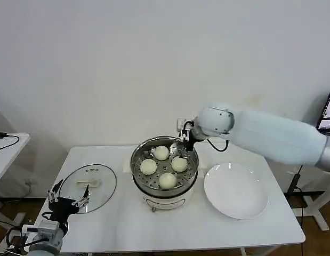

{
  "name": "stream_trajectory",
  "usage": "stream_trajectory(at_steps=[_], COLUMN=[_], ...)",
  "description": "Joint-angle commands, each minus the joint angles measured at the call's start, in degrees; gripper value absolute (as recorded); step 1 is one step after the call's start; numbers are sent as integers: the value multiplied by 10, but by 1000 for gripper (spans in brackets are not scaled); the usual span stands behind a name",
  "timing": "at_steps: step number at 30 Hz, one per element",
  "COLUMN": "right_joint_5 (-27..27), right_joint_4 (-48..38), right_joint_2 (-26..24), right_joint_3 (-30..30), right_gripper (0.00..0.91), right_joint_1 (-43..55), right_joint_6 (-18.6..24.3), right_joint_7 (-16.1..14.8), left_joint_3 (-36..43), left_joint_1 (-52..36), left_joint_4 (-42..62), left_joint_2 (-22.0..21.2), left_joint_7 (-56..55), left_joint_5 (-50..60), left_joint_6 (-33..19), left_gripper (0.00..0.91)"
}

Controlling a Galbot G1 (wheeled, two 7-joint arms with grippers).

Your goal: Take steamed baozi put them in steamer then cover it.

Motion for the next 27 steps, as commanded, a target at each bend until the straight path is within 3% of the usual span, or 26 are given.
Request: stream_trajectory(at_steps=[1, 6, 10, 15, 19, 23, 27], right_joint_5=[-16, -82, -136, -182, -223, -261, -248], right_joint_4=[117, 131, 155, 183, 202, 215, 231], right_joint_2=[-135, -157, -139, -72, 7, 101, 173], right_joint_3=[224, 420, 623, 853, 982, 1093, 1164], right_gripper=[907, 907, 907, 907, 907, 907, 907], right_joint_1=[-176, -408, -584, -789, -911, -993, -1069], right_joint_6=[78, 169, 218, 261, 305, 336, 356], right_joint_7=[225, 292, 301, 277, 235, 187, 159], left_joint_3=[1, 2, 1, 1, -2, -3, -4], left_joint_1=[-1, -1, -1, -3, -4, -5, -5], left_joint_4=[4, 13, 23, 47, 71, 96, 123], left_joint_2=[-1, 1, 1, 2, 3, 8, 21], left_joint_7=[0, 1, 1, 5, 9, 24, 24], left_joint_5=[1, 6, 10, 37, 67, 152, 268], left_joint_6=[-1, -3, -8, -36, -64, -87, -104], left_gripper=[907, 907, 907, 907, 907, 907, 907])
